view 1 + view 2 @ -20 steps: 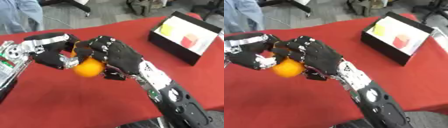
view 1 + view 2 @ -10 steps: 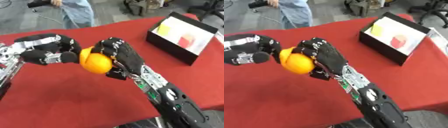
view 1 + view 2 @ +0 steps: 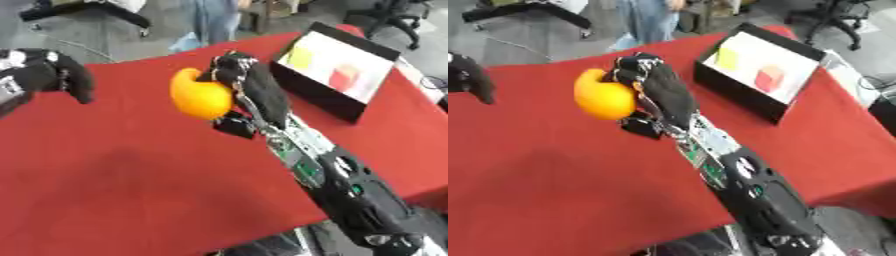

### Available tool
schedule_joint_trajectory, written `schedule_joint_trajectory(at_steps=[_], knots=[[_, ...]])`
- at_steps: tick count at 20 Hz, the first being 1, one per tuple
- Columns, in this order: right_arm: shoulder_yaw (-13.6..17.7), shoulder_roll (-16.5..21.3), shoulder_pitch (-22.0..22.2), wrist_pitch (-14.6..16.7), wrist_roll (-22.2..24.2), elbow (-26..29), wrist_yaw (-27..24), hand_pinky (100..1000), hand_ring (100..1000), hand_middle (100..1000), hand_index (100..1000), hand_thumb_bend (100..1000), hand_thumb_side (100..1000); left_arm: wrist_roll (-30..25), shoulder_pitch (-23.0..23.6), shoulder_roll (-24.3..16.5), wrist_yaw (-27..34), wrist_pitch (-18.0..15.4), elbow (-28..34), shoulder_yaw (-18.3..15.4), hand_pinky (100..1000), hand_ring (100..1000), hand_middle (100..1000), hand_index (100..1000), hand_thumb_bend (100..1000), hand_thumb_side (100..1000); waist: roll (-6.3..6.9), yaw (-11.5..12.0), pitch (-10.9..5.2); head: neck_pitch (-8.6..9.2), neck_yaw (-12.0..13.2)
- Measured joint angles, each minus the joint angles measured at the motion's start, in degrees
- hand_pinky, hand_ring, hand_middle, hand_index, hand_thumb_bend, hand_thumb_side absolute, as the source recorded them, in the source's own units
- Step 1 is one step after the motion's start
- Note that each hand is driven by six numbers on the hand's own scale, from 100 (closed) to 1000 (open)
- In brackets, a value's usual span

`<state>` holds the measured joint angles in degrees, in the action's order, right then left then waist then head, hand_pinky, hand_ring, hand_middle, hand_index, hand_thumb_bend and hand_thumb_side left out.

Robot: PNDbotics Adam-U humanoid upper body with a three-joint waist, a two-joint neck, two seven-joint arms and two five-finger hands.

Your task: Pick up the objects with one hand, pass them to the other hand, and then place them into the box on the other side of the table.

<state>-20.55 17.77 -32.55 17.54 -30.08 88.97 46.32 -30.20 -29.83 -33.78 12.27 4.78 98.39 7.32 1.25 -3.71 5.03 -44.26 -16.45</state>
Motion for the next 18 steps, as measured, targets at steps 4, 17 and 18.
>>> schedule_joint_trajectory(at_steps=[4,17,18], knots=[[5.6,6.1,-2.3,-6.9,1.7,-7.5,-12.8,602,548,253,185,100,100,5.0,2.9,0.5,-3.8,-1.1,-1.1,-4.9,672,611,595,707,366,788,0.01,1.0,-0.07,0.0,-5.1],[21.9,14.1,-13.2,-14.2,9.5,-55.6,-1.3,926,976,877,984,767,559,14.7,12.4,8.6,-11.1,-3.5,-0.9,-18.3,665,606,585,697,346,774,0.29,5.2,0.19,0.0,-11.4],[21.9,14.8,-13.1,-13.5,11.6,-54.5,1.9,940,985,919,1000,799,574,15.1,12.8,8.9,-11.2,-3.4,-0.6,-18.9,665,606,584,696,346,774,0.08,5.2,0.19,0.0,-11.4]])
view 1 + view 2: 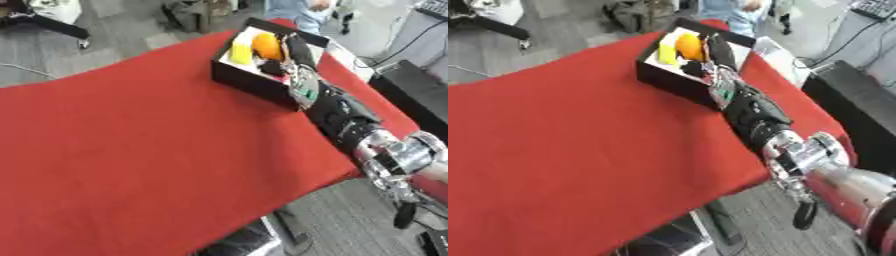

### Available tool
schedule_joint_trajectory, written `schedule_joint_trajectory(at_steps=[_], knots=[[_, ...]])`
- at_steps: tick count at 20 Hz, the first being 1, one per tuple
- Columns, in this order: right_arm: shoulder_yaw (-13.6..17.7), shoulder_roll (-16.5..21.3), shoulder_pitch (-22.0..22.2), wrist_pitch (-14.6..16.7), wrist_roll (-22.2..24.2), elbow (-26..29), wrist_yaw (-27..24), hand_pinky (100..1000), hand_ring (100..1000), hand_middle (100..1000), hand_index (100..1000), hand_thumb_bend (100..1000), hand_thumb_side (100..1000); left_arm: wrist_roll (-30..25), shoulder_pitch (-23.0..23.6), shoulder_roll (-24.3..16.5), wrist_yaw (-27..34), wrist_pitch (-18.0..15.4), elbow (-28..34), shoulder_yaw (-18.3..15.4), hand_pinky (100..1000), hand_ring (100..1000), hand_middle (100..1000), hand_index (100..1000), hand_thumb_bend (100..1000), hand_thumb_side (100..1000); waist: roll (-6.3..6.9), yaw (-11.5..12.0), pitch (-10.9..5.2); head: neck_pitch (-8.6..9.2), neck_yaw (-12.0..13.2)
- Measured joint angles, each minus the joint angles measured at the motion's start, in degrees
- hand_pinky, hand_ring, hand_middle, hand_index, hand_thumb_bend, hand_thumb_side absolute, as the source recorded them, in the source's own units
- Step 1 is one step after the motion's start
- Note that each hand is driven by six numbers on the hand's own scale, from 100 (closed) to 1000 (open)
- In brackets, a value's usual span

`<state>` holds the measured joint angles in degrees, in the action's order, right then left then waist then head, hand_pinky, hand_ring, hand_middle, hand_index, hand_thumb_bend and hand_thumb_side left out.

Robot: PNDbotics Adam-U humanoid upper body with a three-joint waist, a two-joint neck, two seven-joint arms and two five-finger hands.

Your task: Pick up the objects with one hand, pass them to the other hand, and then place them into the box on the other side of the table.

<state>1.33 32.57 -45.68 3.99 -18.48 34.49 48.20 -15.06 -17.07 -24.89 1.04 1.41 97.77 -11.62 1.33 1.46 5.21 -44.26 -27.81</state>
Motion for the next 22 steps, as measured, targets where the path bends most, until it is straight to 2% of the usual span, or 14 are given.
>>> schedule_joint_trajectory(at_steps=[3,6,7,10,11,13,15,16,17,19,22], knots=[[0.2,2.2,0.9,2.1,5.9,7.8,9.2,948,988,942,1000,818,587,1.0,0.7,0.9,-0.4,0.6,0.5,-1.3,665,606,583,694,345,776,-0.83,-0.4,-0.02,0.0,0.4],[1.2,3.5,3.2,2.9,9.3,18.3,14.8,946,978,939,1000,817,568,1.4,1.3,1.8,-0.8,0.9,0.7,-1.8,664,606,582,693,347,774,-1.09,-0.7,-0.13,0.0,1.4],[1.5,3.5,4.1,2.9,9.8,22.0,15.9,936,964,923,1000,811,544,1.4,1.4,2.1,-0.9,1.0,0.8,-1.9,664,605,582,692,346,772,-1.08,-0.8,-0.16,0.0,1.8],[2.4,3.0,7.3,2.8,9.1,33.9,17.1,912,938,847,961,662,381,1.8,1.6,2.8,-1.1,1.2,1.0,-2.3,663,604,578,689,354,757,-1.1,-1.1,-0.17,0.0,4.4],[2.6,2.1,8.9,3.1,7.9,38.3,16.5,900,930,820,938,603,354,2.1,1.6,3.1,-1.1,1.2,1.1,-2.5,664,604,578,689,355,752,-1.1,-1.4,-0.17,0.0,6.1],[2.5,-0.7,12.6,4.0,5.1,47.0,13.4,874,908,774,898,511,357,2.9,1.7,3.8,-1.0,1.0,1.3,-2.6,665,607,581,691,355,747,-1.07,-1.8,-0.15,0.0,11.0],[1.5,-4.7,16.7,5.4,2.5,55.4,8.9,859,901,742,863,461,372,3.7,1.7,4.6,-1.1,0.5,1.6,-2.8,668,613,587,694,361,743,-1.02,-2.0,-0.02,0.0,16.3],[0.5,-6.9,18.8,6.2,1.5,59.1,6.5,854,902,730,850,444,379,4.2,1.7,4.9,-1.2,0.2,1.8,-2.8,669,616,589,694,359,714,-1.01,-2.3,0.17,0.0,18.6],[-0.6,-9.1,20.8,6.9,0.8,62.2,4.0,853,901,724,846,436,383,4.6,1.7,5.4,-1.3,-0.1,1.9,-2.8,669,616,589,693,366,738,-0.99,-2.6,0.39,0.0,20.4],[-2.7,-12.9,24.4,8.4,0.5,66.7,-0.2,845,902,700,826,409,397,5.7,1.7,6.4,-1.2,-0.9,2.2,-2.9,672,622,594,693,372,738,-0.99,-2.7,0.71,0.0,22.9],[-6.2,-18.0,28.3,10.8,1.5,69.7,-5.2,835,900,677,806,380,406,7.3,2.1,8.1,-0.2,-2.1,2.6,-2.9,676,632,605,696,377,743,-1.23,-3.0,1.24,0.0,25.2]])
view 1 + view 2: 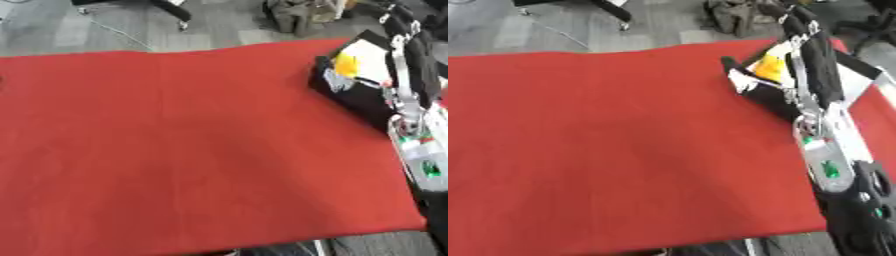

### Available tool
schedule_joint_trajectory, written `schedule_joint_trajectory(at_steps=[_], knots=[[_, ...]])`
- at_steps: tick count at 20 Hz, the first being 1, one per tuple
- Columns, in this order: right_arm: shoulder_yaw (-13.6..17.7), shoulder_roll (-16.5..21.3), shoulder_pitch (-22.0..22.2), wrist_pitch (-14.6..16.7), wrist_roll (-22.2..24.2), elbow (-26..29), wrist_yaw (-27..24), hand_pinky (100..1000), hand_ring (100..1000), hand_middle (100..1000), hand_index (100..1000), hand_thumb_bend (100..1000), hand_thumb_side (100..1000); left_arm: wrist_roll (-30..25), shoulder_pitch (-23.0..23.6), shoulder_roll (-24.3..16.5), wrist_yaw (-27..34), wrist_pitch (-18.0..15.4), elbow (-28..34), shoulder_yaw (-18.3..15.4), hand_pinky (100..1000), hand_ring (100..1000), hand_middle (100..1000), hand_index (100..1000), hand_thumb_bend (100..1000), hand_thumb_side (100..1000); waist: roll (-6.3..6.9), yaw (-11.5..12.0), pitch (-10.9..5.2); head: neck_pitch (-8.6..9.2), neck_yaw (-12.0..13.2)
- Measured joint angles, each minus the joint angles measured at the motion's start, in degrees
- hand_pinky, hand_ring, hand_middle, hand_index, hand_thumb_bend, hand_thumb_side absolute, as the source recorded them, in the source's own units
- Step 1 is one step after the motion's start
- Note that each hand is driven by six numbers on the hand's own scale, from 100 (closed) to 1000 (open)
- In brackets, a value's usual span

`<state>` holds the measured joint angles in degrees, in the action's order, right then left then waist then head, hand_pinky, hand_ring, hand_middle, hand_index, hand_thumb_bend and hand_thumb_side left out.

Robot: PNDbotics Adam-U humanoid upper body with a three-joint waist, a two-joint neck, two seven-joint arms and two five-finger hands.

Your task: Pick up the objects with one hand, pass them to the other hand, and then place them into the box on the other side of the table.

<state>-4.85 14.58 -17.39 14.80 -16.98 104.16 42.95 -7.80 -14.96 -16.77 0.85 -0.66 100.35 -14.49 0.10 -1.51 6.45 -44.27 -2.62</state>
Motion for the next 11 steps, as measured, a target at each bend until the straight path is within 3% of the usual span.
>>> schedule_joint_trajectory(at_steps=[4,11], knots=[[-3.7,-4.4,2.5,2.8,2.3,0.4,-4.8,822,891,654,789,356,409,0.7,0.7,3.2,0.7,-0.5,0.2,0.0,682,641,616,701,375,754,-0.57,-0.3,0.03,0.0,0.9],[-6.0,-5.9,3.3,4.8,5.0,0.0,-8.0,817,883,644,784,344,413,1.2,2.0,6.8,0.8,-0.2,0.2,1.1,689,648,622,702,375,739,-0.55,-0.1,0.0,0.0,0.3]])
